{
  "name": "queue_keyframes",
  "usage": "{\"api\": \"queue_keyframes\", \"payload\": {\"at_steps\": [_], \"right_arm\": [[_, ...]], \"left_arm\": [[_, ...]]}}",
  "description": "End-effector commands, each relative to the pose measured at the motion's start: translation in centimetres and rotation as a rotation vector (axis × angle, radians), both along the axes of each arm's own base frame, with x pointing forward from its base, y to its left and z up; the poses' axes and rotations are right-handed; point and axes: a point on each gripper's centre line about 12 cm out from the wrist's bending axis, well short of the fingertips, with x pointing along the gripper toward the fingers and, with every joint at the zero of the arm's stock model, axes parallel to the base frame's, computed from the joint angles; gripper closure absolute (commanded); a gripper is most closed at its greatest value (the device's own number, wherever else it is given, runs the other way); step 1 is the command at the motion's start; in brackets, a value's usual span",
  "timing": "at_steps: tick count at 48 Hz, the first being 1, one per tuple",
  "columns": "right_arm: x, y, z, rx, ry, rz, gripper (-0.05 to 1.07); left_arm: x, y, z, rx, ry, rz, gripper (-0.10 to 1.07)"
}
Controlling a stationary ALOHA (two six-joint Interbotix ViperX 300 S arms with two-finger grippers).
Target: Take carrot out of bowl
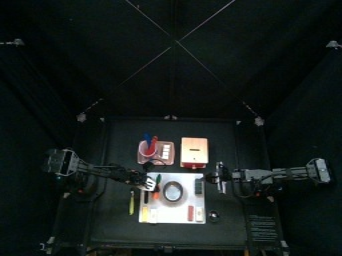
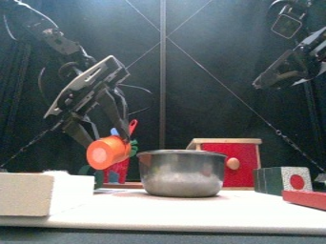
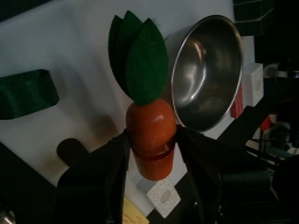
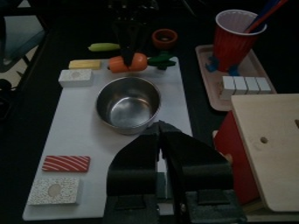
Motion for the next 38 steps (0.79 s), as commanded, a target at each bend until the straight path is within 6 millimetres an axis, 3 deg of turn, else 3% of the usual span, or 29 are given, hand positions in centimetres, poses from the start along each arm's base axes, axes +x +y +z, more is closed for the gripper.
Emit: {"api": "queue_keyframes", "payload": {"at_steps": [1,18,38], "right_arm": [[0.2,0.0,0.4,0.000,-0.009,-0.001,0.97],[0.2,-0.1,0.2,-0.001,-0.006,-0.004,0.97],[0.2,-0.1,0.2,-0.004,-0.005,-0.004,0.97]], "left_arm": [[0.3,-0.4,0.2,-0.015,-0.013,0.004,0.31],[-0.2,-0.7,-1.5,-0.059,0.067,0.037,0.28],[-1.1,-0.8,-2.5,-0.138,0.108,0.115,0.10]]}}
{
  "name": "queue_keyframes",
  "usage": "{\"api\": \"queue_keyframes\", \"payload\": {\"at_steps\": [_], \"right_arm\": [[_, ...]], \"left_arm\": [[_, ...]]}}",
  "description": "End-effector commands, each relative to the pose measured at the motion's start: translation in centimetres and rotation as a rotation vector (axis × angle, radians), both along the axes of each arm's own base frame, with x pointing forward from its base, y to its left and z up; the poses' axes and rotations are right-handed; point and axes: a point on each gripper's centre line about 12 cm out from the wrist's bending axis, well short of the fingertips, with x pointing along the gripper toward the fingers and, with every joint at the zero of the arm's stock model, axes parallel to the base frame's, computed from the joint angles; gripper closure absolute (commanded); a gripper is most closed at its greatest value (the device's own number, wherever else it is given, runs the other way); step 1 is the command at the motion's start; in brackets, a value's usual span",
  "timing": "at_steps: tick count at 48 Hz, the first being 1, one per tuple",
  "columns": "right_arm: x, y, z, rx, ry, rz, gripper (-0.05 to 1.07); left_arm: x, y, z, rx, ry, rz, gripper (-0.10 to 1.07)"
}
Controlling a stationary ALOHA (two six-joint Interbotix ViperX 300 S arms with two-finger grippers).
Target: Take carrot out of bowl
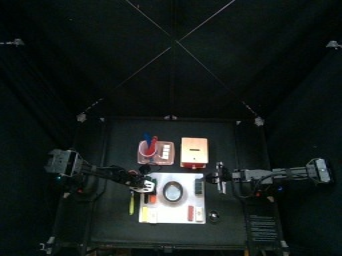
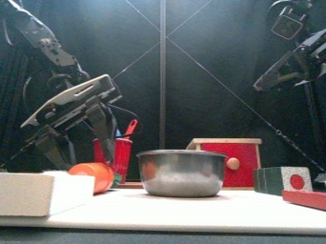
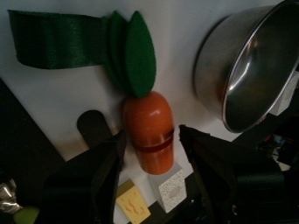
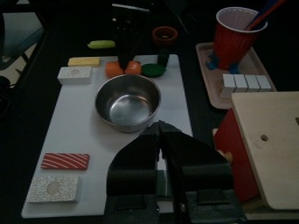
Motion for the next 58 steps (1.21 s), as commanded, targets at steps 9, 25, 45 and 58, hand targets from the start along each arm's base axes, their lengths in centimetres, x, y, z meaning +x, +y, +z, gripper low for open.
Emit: {"api": "queue_keyframes", "payload": {"at_steps": [9,25,45,58], "right_arm": [[0.2,0.0,0.3,0.003,-0.008,-0.001,0.97],[0.3,0.0,0.0,0.002,0.005,0.000,0.97],[0.4,0.0,-0.1,0.002,0.009,0.000,0.97],[0.4,0.0,-0.1,0.004,0.009,-0.003,0.97]], "left_arm": [[0.3,0.0,-0.2,0.002,0.003,-0.001,0.10],[0.4,0.0,0.0,0.007,-0.004,-0.008,0.10],[0.8,0.2,1.7,0.046,-0.061,-0.048,0.10],[0.4,0.5,3.1,0.069,-0.089,-0.069,0.09]]}}
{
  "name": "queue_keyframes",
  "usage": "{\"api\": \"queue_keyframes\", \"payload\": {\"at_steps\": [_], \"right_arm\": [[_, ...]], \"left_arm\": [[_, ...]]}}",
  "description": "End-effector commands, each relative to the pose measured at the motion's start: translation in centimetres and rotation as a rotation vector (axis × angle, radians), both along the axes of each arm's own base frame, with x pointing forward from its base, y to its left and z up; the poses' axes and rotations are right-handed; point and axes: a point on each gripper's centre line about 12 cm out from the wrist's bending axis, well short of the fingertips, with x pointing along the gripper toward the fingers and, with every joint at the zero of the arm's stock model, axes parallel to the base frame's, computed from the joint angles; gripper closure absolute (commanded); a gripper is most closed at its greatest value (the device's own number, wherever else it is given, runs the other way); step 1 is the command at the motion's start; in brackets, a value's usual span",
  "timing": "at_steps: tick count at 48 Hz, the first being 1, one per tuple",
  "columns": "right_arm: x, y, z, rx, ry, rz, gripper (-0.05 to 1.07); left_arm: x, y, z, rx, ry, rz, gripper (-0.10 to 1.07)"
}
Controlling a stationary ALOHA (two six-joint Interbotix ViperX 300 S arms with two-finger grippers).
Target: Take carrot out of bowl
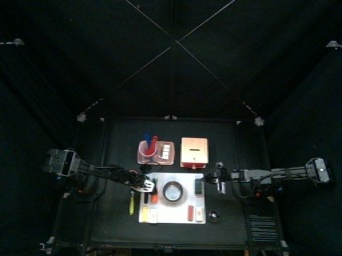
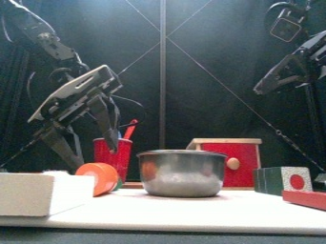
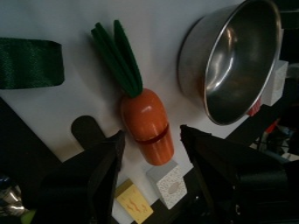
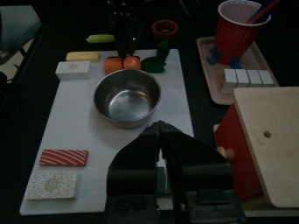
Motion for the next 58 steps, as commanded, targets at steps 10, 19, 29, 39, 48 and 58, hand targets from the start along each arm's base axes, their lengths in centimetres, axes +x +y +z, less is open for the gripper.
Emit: {"api": "queue_keyframes", "payload": {"at_steps": [10,19,29,39,48,58], "right_arm": [[0.2,0.0,0.4,0.001,-0.011,-0.001,0.97],[0.2,0.0,0.3,0.001,-0.009,-0.001,0.97],[0.2,0.0,0.4,0.014,-0.011,-0.006,0.97],[0.3,0.1,0.6,0.048,-0.011,-0.016,0.97],[0.5,0.1,1.0,0.093,-0.014,-0.035,0.97],[0.8,0.2,1.8,0.145,-0.031,-0.050,0.97]], "left_arm": [[-0.2,0.8,2.9,0.031,-0.055,-0.025,0.10],[0.0,1.2,5.8,0.110,-0.173,-0.075,0.10],[0.4,1.4,10.2,0.400,-0.443,-0.282,0.10],[0.3,0.3,12.1,0.676,-0.676,-0.530,0.10],[-0.1,-0.8,11.9,0.802,-0.800,-0.688,0.11],[-0.5,-1.7,11.9,0.910,-0.898,-0.809,0.11]]}}
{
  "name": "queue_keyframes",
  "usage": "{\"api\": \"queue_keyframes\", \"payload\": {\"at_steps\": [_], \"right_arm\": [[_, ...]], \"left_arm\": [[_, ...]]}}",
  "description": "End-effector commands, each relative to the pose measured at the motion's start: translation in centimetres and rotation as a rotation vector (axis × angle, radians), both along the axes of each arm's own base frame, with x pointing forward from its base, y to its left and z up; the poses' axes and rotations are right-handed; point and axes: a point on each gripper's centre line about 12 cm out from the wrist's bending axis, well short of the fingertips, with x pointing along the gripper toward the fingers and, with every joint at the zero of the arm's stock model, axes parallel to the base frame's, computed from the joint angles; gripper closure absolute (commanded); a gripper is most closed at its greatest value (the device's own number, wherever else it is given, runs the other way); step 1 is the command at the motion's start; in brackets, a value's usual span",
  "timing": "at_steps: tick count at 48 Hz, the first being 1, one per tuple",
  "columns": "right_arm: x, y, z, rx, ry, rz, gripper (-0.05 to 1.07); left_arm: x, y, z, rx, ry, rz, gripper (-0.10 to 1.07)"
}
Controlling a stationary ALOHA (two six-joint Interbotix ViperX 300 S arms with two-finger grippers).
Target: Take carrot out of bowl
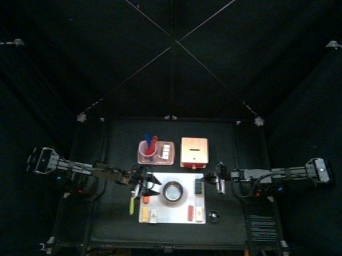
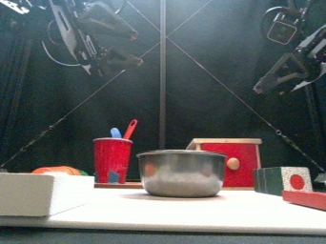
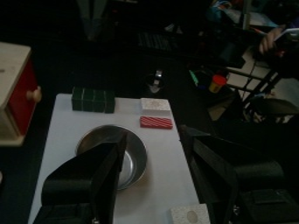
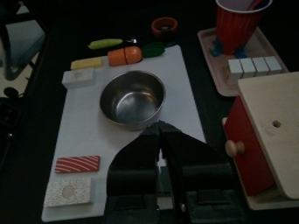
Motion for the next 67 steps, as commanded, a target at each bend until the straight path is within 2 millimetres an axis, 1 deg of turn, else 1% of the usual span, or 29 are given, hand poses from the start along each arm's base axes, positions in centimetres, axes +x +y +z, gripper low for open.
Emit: {"api": "queue_keyframes", "payload": {"at_steps": [1,7,14,16,19,23,33,36,38,40,46,51,56,60,67], "right_arm": [[0.6,0.1,1.4,0.034,-0.037,-0.009,0.97],[0.9,0.1,1.7,0.096,-0.028,-0.030,0.97],[1.6,0.4,1.6,0.201,0.009,-0.060,0.96],[1.9,0.5,1.5,0.231,0.023,-0.069,0.94],[2.4,0.5,1.3,0.286,0.045,-0.092,0.89],[3.1,0.4,0.9,0.339,0.070,-0.120,0.77],[5.1,0.5,0.5,0.444,0.109,-0.173,0.34],[5.6,0.5,0.5,0.456,0.115,-0.179,0.25],[5.8,0.5,0.5,0.458,0.118,-0.180,0.21],[6.1,0.5,0.5,0.457,0.122,-0.181,0.20],[6.4,0.6,0.8,0.426,0.114,-0.162,0.19],[6.4,0.6,2.0,0.367,0.081,-0.128,0.19],[5.8,0.8,3.3,0.287,0.034,-0.077,0.19],[5.2,0.7,3.9,0.249,0.009,-0.063,0.19],[4.4,0.6,3.6,0.219,-0.003,-0.057,0.19]], "left_arm": [[-0.2,-0.6,0.7,0.058,-0.067,-0.060,0.11],[-0.6,-0.9,0.4,0.172,-0.113,-0.116,0.11],[-0.8,-0.9,0.2,0.197,-0.148,-0.118,0.11],[-0.9,-0.7,0.1,0.191,-0.151,-0.106,0.11],[-1.1,-0.6,-0.4,0.179,-0.142,-0.090,0.11],[-1.3,-0.4,-0.8,0.174,-0.134,-0.076,0.11],[-1.7,-0.2,-1.4,0.173,-0.123,-0.061,0.11],[-1.8,-0.2,-1.5,0.171,-0.118,-0.059,0.11],[-1.8,-0.2,-1.6,0.171,-0.116,-0.059,0.11],[-1.8,-0.2,-1.6,0.171,-0.116,-0.059,0.11],[-1.8,-0.2,-1.3,0.173,-0.126,-0.060,0.11],[-1.9,-0.2,-1.2,0.170,-0.128,-0.058,0.11],[-2.1,-0.1,-1.0,0.169,-0.134,-0.055,0.11],[-2.3,-0.1,-0.9,0.165,-0.138,-0.052,0.11],[-3.0,0.2,-0.9,0.159,-0.140,-0.039,0.11]]}}
